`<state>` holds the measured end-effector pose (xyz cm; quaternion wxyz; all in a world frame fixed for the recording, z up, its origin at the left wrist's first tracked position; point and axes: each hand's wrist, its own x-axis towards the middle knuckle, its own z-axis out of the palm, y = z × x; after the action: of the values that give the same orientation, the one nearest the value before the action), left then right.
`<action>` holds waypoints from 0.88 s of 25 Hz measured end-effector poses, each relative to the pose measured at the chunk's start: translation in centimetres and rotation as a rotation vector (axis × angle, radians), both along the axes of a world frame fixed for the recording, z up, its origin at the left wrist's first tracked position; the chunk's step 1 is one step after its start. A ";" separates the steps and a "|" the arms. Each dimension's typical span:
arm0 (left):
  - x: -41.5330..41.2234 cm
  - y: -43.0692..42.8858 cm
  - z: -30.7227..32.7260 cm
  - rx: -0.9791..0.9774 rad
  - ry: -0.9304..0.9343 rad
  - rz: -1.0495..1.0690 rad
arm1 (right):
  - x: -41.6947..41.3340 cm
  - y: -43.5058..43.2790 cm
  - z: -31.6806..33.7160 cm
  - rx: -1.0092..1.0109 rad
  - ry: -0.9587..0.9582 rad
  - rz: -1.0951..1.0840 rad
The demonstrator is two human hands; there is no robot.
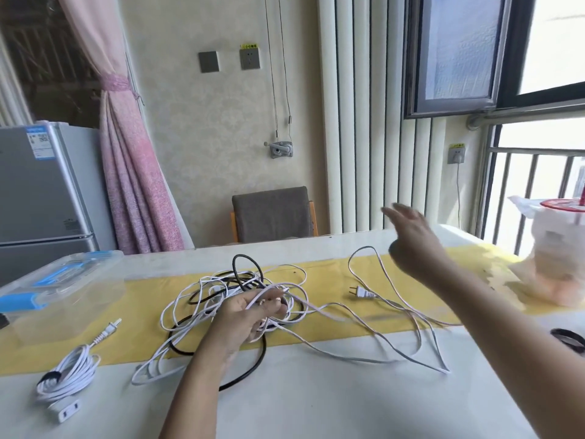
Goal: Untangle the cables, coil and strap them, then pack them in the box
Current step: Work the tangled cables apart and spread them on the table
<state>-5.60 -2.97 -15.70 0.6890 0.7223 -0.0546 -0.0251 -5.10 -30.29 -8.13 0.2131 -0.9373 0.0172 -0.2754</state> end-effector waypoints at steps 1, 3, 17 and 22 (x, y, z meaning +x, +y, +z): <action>-0.1 -0.2 0.1 0.003 -0.006 -0.009 | -0.6 2.2 0.0 0.012 -0.056 0.178; -0.2 -0.5 0.0 0.005 -0.029 -0.011 | -1.5 6.2 -0.2 -0.042 -0.028 0.485; 1.4 0.5 -2.0 0.262 -0.160 0.117 | -2.1 5.8 1.9 0.725 0.168 0.670; 1.7 1.6 -1.8 0.194 0.061 0.251 | -0.9 -3.1 4.1 1.387 -0.494 0.170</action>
<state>-3.94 -1.39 -17.50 0.6153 0.7853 0.0596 0.0340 -6.02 -33.43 -4.05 0.7744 -0.4965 0.0662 -0.3866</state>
